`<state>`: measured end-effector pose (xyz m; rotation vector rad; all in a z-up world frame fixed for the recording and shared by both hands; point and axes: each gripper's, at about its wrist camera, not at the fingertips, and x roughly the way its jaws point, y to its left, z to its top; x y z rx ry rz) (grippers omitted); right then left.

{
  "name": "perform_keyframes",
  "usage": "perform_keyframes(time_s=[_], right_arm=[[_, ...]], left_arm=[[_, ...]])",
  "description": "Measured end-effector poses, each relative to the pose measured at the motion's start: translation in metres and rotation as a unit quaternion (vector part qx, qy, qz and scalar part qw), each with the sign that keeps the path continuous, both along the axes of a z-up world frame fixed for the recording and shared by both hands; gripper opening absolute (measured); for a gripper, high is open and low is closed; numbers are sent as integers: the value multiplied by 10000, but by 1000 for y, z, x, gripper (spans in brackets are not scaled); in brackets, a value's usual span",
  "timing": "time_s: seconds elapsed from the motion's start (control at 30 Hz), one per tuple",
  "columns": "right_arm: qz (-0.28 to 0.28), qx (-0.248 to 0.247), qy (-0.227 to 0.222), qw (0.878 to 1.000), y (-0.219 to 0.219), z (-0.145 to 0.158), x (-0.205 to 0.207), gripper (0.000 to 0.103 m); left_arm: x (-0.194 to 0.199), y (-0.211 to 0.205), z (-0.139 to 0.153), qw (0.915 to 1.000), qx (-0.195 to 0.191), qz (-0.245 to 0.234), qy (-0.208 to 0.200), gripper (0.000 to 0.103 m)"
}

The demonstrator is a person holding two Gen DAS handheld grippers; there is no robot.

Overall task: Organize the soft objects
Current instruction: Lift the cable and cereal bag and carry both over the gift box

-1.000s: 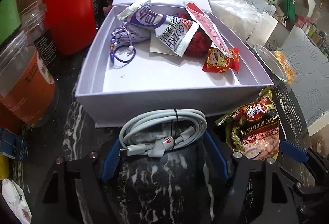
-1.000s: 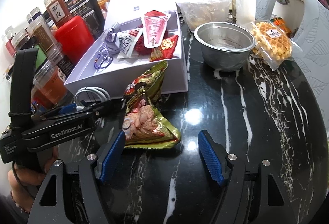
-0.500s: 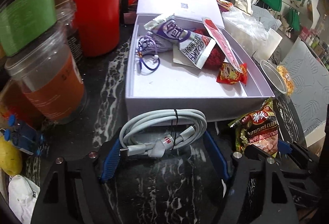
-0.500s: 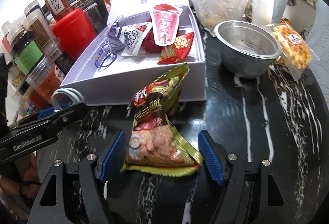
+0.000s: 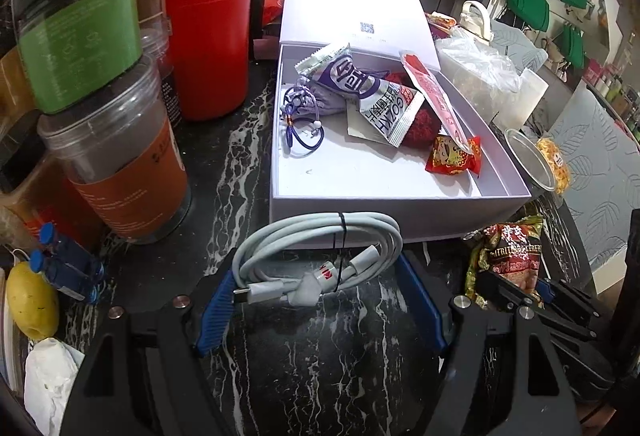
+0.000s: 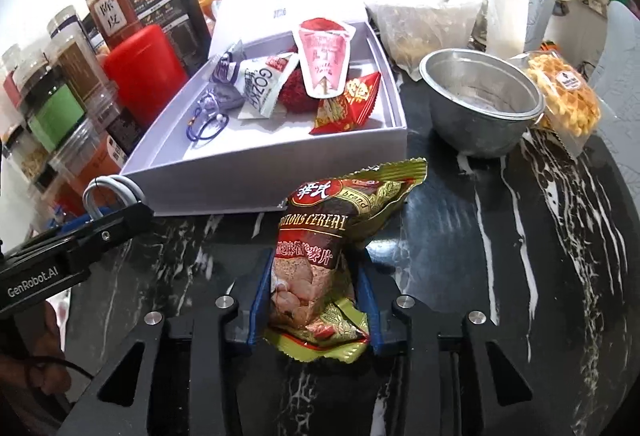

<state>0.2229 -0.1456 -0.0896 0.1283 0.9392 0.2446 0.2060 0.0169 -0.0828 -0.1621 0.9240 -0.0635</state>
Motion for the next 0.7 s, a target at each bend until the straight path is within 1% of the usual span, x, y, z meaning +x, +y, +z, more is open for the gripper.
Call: perform_keyframes(time_s=[0.37,0.7], right_arm=[[-37,149,-246,9996,-1,20,-29,36],[-64,299,-510,9982,-5,38,-69,36]], left_arm=[[-19,0,12,9999,-48,-50,-147,76],[-47,-7,28,9991,-39,-197,-382,76]])
